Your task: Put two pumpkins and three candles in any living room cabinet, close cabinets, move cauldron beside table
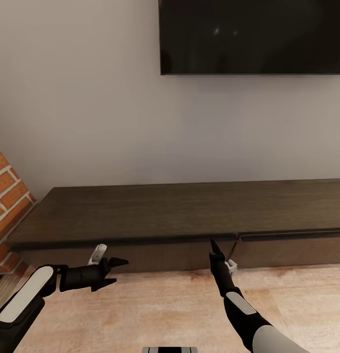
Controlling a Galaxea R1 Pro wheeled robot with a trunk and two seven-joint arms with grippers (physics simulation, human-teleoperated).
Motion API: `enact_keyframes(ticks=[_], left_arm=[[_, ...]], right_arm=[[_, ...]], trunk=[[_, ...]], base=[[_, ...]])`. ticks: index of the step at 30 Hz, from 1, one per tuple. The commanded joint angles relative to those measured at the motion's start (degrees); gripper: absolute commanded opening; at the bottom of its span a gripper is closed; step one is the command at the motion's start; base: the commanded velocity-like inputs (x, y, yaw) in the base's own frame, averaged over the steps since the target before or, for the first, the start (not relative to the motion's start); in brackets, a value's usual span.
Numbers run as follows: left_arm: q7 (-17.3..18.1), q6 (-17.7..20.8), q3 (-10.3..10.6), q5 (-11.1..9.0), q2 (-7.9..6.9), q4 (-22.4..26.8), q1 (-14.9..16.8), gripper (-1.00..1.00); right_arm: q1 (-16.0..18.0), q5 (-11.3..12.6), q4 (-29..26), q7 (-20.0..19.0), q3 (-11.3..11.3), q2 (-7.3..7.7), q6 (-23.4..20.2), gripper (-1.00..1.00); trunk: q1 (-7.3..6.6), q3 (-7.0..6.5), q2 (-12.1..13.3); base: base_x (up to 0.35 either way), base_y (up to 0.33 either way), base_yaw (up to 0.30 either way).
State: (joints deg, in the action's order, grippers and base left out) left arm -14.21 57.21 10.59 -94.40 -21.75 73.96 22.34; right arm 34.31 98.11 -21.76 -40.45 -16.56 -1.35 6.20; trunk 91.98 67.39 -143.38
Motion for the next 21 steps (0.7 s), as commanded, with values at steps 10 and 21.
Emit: enact_keyframes(ticks=[10, 21], left_arm=[[-0.55, 0.01, 0.13, -0.61, -0.04, 0.04, 0.02, 1.0], [-0.55, 0.01, 0.13, -0.61, 0.04, 0.04, 0.03, 1.0]], right_arm=[[0.05, 0.42, 0.05, -0.16, -0.51, 0.04, 0.47, 1.0], [0.05, 0.42, 0.09, -0.07, -0.5, 0.04, 0.48, 1.0]], trunk=[[0.0, 0.05, -0.02], [0.0, 0.05, -0.02]], base=[[0.081, 0.0, 0.0], [0.056, 0.0, 0.0]])
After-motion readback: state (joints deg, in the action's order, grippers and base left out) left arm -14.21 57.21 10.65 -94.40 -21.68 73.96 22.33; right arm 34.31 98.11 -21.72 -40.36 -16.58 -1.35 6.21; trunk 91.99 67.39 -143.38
